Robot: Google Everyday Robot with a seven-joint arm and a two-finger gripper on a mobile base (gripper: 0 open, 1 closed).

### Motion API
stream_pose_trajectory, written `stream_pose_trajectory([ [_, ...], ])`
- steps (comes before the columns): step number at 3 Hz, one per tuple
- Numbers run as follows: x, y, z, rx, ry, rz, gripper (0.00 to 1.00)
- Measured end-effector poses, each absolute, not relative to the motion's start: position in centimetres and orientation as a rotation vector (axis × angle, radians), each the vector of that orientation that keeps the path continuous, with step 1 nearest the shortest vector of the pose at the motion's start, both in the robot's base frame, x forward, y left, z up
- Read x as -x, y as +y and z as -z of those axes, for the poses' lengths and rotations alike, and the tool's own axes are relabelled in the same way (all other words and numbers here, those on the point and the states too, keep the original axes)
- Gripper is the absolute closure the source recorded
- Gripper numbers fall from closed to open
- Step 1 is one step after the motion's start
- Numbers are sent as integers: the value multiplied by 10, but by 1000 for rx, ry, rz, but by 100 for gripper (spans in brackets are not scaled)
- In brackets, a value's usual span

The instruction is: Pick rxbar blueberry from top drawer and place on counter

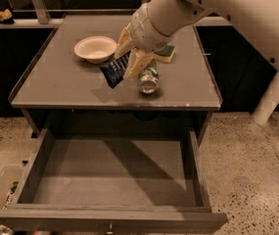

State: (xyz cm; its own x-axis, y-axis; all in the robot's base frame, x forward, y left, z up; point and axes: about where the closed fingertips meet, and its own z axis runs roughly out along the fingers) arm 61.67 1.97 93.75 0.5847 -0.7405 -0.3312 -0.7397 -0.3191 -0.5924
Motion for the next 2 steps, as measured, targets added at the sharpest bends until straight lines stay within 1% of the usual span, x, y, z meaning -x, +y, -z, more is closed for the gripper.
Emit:
stream_pose_trajectory([
  [1,-655,23,-897,2142,1146,-158,100],
  [2,-676,18,-874,2144,1165,-225,100],
])
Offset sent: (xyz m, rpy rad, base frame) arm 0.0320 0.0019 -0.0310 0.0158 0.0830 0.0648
